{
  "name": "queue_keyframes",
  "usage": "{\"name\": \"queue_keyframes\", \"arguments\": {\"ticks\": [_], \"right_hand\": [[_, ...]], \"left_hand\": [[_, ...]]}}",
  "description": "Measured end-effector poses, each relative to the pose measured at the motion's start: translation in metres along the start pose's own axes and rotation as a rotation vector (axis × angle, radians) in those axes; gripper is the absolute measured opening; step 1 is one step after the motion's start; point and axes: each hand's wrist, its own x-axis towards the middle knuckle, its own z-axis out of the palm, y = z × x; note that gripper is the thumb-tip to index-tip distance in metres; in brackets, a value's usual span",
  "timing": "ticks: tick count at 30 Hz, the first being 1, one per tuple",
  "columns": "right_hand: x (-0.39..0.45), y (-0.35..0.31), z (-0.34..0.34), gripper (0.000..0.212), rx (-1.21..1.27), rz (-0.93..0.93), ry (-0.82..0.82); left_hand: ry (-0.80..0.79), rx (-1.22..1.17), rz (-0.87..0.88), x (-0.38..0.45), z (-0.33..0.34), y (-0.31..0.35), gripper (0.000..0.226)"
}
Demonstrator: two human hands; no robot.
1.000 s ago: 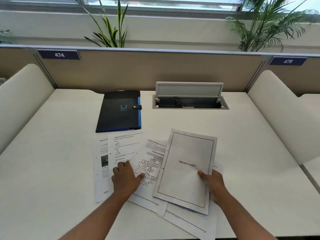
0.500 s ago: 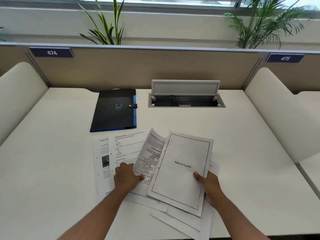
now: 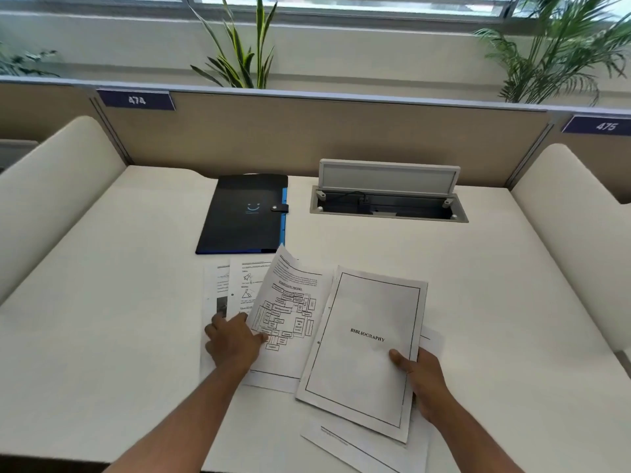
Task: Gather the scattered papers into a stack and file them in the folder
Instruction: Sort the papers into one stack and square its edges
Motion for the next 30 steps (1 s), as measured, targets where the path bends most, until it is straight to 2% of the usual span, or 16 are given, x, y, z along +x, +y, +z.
{"name": "queue_keyframes", "arguments": {"ticks": [6, 11, 15, 16, 19, 21, 30], "right_hand": [[0.004, 0.002, 0.000, 0.017, -0.006, -0.012, 0.005], [0.016, -0.008, 0.008, 0.018, 0.001, -0.008, 0.008], [0.031, -0.027, 0.021, 0.018, -0.016, -0.005, -0.019], [0.034, -0.031, 0.025, 0.019, -0.013, 0.000, -0.021], [0.041, -0.041, 0.035, 0.024, 0.000, 0.022, -0.031], [0.045, -0.047, 0.038, 0.026, 0.031, 0.042, -0.047], [0.048, -0.061, 0.029, 0.037, 0.143, 0.068, -0.107]], "left_hand": [[0.007, -0.214, 0.040, -0.003, 0.000, -0.002, 0.068], [0.022, -0.436, 0.069, -0.007, 0.000, -0.006, 0.063], [0.038, -0.575, 0.031, -0.005, -0.004, -0.013, 0.084], [0.048, -0.576, 0.016, -0.002, -0.006, -0.016, 0.080], [0.071, -0.477, 0.045, 0.008, -0.013, -0.029, 0.042], [0.086, -0.474, 0.067, 0.012, -0.019, -0.035, 0.025], [0.116, -0.754, 0.053, 0.027, -0.038, -0.044, 0.025]]}}
